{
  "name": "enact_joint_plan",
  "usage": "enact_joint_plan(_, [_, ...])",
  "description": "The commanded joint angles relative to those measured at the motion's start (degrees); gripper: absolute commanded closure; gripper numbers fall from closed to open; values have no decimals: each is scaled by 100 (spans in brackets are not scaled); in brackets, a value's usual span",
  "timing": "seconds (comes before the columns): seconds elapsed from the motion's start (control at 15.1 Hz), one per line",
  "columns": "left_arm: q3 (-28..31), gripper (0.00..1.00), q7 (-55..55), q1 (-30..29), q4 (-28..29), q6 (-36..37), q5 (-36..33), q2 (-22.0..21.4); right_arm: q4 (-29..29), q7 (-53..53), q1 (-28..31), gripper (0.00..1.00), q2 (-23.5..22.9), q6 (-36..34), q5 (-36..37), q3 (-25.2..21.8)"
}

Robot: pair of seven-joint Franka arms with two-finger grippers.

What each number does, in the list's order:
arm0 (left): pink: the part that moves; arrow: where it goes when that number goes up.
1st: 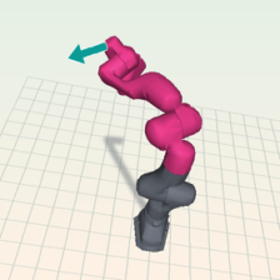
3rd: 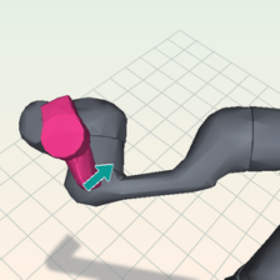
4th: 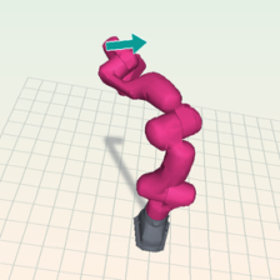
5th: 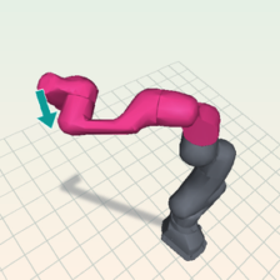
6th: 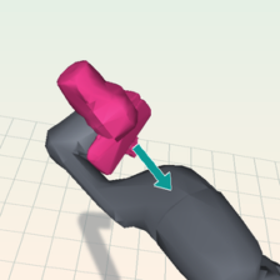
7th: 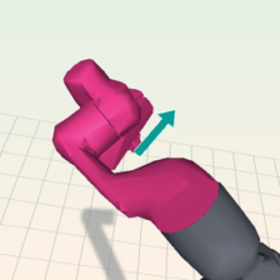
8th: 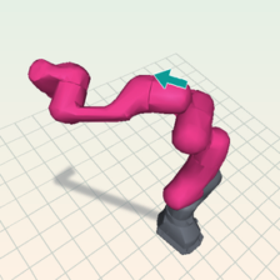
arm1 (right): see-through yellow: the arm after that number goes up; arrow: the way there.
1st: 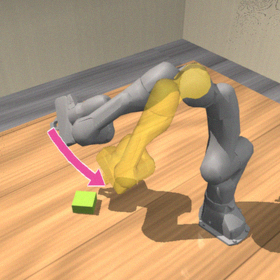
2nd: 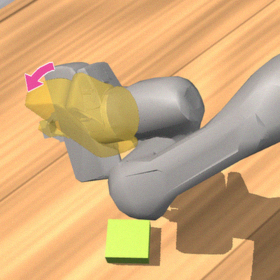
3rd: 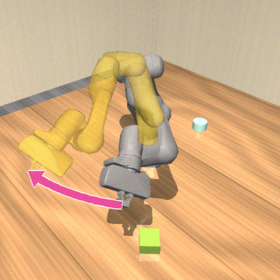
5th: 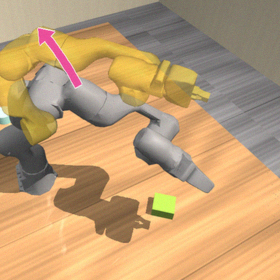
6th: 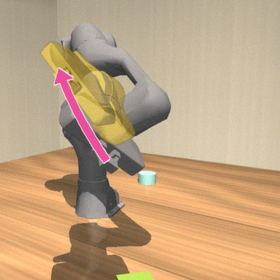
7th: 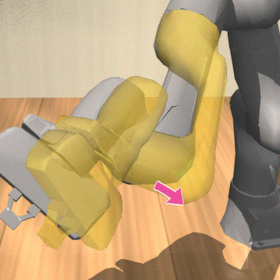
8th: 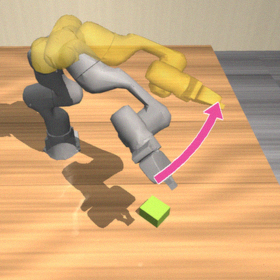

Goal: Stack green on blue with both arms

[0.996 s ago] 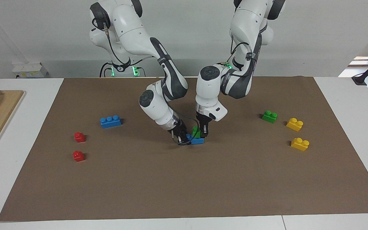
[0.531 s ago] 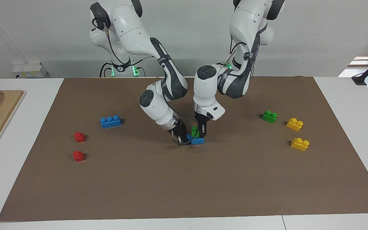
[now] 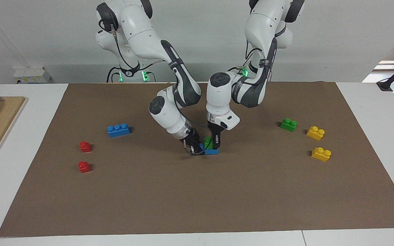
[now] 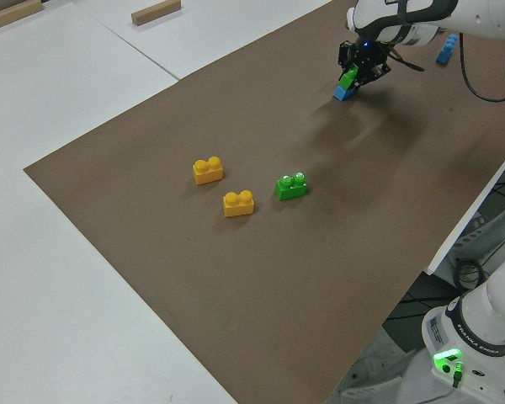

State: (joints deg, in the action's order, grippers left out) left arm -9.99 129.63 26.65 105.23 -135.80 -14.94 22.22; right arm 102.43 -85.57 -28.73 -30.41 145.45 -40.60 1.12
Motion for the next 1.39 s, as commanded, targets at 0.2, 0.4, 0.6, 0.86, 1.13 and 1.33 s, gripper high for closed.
enact_joint_plan(0.2, [102, 0, -315, -194, 68, 167, -255, -243, 198, 260, 25, 100, -26, 150, -186, 12])
enact_joint_plan(0.4, [76, 0, -667, -362, 103, 597, -229, -647, 198, 269, 34, 100, -26, 150, -186, 3])
enact_joint_plan(0.6, [67, 0, -1280, -573, 77, 949, -185, -911, 190, 330, 69, 100, -26, 159, -186, 3])
enact_joint_plan(0.86, [58, 0, -2413, -897, 59, 1301, -167, -1149, 41, 444, 323, 7, -17, -51, -168, 3])
enact_joint_plan(1.13, [67, 0, -4310, -1450, 33, 1600, -158, -1255, -267, 497, 964, 0, 123, -990, -98, -15])
enact_joint_plan(1.33, [58, 0, -6014, -1969, 33, 1618, -158, -1272, -294, 1127, 1439, 0, 430, -1527, -28, -41])
